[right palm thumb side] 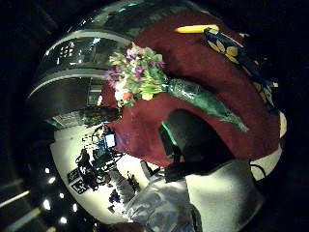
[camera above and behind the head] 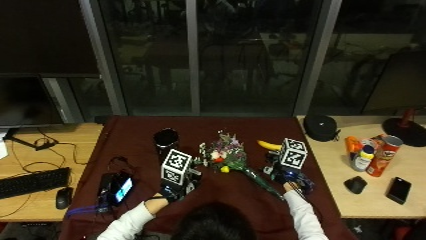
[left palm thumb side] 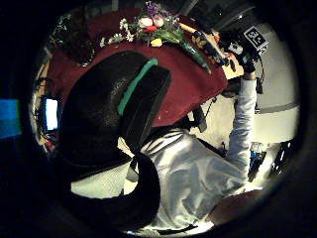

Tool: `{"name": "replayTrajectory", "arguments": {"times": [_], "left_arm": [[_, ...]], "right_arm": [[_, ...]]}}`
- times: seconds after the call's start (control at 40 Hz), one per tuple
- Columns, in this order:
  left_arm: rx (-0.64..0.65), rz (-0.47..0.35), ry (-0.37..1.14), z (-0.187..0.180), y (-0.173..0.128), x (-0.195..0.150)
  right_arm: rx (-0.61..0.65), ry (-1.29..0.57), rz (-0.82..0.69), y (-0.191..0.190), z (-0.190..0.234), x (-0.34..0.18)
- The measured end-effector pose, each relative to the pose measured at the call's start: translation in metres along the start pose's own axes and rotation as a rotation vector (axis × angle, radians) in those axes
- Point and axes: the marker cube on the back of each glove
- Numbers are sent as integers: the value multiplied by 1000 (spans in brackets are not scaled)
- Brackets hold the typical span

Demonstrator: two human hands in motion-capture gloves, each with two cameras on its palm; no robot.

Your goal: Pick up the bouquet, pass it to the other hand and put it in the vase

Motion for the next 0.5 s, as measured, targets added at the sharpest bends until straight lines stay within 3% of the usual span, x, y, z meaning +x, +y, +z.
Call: {"name": "replayTrajectory", "arguments": {"times": [0.175, 0.5], "left_arm": [[-48, 36, -48, 13, 9, 6], [-27, 80, -50, 19, 13, 14]], "right_arm": [[-63, -16, 35, -13, 53, 18], [-51, 58, 78, -11, 113, 23]]}}
